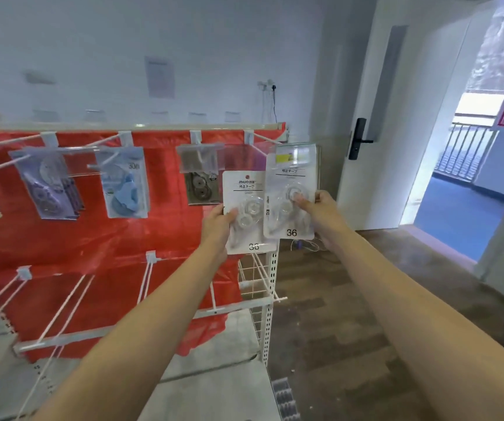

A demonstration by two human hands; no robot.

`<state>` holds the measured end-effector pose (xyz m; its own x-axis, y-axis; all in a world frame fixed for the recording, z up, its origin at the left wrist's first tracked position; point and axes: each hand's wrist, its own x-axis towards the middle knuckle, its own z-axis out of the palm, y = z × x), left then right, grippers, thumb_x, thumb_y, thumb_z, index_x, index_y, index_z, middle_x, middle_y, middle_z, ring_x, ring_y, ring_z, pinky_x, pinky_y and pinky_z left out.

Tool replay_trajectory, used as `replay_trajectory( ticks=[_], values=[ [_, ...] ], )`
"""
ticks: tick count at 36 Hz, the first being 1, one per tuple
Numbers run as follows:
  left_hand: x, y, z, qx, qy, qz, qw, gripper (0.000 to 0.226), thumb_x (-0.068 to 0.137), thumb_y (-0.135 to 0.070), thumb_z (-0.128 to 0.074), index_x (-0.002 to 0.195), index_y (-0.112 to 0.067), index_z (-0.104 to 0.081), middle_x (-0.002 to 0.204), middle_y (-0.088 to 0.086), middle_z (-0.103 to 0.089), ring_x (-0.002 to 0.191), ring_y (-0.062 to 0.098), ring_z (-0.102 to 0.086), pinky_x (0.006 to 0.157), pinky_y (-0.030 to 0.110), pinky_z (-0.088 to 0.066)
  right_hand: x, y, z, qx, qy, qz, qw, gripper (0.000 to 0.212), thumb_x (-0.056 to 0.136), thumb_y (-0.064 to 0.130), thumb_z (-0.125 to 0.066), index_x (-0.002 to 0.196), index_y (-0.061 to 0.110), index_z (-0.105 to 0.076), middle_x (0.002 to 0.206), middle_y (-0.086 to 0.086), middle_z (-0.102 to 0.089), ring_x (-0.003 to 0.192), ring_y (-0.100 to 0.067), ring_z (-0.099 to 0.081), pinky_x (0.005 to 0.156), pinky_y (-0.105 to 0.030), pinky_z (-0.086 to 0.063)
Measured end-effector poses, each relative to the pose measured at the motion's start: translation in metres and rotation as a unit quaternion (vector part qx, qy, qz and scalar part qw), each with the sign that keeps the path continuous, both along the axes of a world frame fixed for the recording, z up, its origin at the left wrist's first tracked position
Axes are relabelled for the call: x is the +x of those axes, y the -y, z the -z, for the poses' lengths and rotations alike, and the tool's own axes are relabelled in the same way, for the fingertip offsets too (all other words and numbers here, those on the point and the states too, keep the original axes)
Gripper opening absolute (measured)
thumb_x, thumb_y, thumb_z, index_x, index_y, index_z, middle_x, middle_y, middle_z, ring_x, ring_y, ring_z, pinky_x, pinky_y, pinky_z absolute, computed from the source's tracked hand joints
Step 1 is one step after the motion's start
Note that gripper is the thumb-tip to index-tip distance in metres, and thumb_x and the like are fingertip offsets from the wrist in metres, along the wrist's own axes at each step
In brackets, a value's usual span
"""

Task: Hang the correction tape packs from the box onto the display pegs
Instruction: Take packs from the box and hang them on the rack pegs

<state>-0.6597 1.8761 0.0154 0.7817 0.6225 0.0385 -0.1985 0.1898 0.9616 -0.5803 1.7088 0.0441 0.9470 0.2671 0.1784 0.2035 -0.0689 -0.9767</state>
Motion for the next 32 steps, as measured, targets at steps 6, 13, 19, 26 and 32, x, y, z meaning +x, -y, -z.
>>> replay_trajectory(
  ticks=[6, 13, 19, 26, 32],
  values=[
    [0.003, 0.006, -0.003, 0.002, -0.002, -0.031, 1.000, 0.022, 0.093, 0.000, -0.053, 0.094, -0.016, -0.068, 0.113, 0.017, -0.068, 0.108, 0.036, -0.063, 0.096, 0.054, -0.048, 0.012, 0.002, 0.001, 0.026, -0.022, -0.089, 0.995, 0.017, 0.091, 0.027, -0.065, 0.094, 0.019, -0.050, 0.099, 0.001, -0.059, 0.093, -0.015, -0.057, 0.076, -0.033, -0.047],
    [0.003, 0.015, 0.001, 0.021, -0.012, -0.060, 0.998, 0.019, 0.093, 0.001, -0.053, 0.101, -0.011, -0.066, 0.105, 0.012, -0.067, 0.103, 0.033, -0.063, 0.096, 0.053, -0.048, 0.020, 0.008, 0.001, 0.011, -0.031, -0.111, 0.993, 0.028, 0.086, 0.030, -0.069, 0.094, 0.011, -0.050, 0.119, -0.021, -0.059, 0.110, -0.036, -0.058, 0.089, -0.047, -0.049],
    [0.004, 0.018, 0.005, 0.034, -0.025, -0.070, 0.997, 0.020, 0.093, -0.001, -0.053, 0.108, -0.005, -0.065, 0.112, 0.017, -0.066, 0.107, 0.034, -0.061, 0.099, 0.053, -0.046, 0.018, 0.002, -0.003, 0.005, -0.008, -0.148, 0.989, 0.043, 0.086, 0.039, -0.067, 0.109, 0.008, -0.050, 0.124, -0.014, -0.056, 0.115, -0.031, -0.055, 0.100, -0.056, -0.043],
    [0.000, 0.016, 0.004, 0.042, -0.026, -0.074, 0.996, 0.024, 0.094, 0.000, -0.051, 0.116, -0.002, -0.062, 0.111, 0.015, -0.067, 0.091, 0.025, -0.063, 0.089, 0.043, -0.052, 0.018, 0.004, 0.012, -0.013, 0.002, -0.143, 0.990, 0.015, 0.089, 0.025, -0.067, 0.096, 0.023, -0.054, 0.104, 0.003, -0.064, 0.107, -0.021, -0.060, 0.100, -0.051, -0.045],
    [0.000, 0.014, 0.004, 0.029, -0.018, -0.074, 0.997, 0.022, 0.095, 0.001, -0.050, 0.113, -0.004, -0.063, 0.095, 0.008, -0.067, 0.073, 0.016, -0.064, 0.065, 0.030, -0.054, 0.013, 0.002, 0.011, 0.008, 0.028, -0.168, 0.985, 0.020, 0.090, 0.012, -0.064, 0.094, 0.026, -0.051, 0.100, 0.007, -0.064, 0.095, -0.011, -0.063, 0.098, -0.042, -0.049]
  ],
)
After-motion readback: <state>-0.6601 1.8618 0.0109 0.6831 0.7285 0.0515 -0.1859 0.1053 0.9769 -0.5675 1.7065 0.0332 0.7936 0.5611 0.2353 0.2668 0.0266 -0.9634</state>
